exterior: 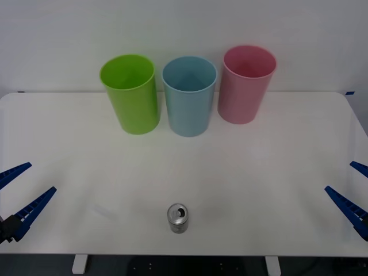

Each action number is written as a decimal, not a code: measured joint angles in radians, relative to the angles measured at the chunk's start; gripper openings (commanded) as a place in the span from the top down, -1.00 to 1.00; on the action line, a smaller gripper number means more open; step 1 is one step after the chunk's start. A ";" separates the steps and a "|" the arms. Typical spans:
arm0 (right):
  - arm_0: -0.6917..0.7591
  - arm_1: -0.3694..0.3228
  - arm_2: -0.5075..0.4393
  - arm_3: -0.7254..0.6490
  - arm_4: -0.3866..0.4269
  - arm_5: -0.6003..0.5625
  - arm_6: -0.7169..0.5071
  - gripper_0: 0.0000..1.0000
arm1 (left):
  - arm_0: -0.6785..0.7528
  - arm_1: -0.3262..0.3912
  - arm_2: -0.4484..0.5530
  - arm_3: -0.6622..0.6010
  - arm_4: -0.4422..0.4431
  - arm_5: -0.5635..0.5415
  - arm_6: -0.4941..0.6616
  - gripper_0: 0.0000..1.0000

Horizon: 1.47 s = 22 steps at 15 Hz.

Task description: Grasp the object on the table and drop it into the matching bin: aluminum can to the light blue bin, PET bottle to the pink bin.

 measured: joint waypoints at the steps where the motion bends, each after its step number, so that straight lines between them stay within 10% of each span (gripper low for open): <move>1: 0.000 0.000 0.000 0.000 0.000 0.000 0.000 -1.00 | 0.000 0.000 0.000 0.000 0.000 0.000 0.000 -1.00; 22: 0.028 -0.076 0.235 0.009 0.033 -0.012 0.103 -1.00 | 0.000 0.000 0.000 0.000 0.000 0.000 0.000 -1.00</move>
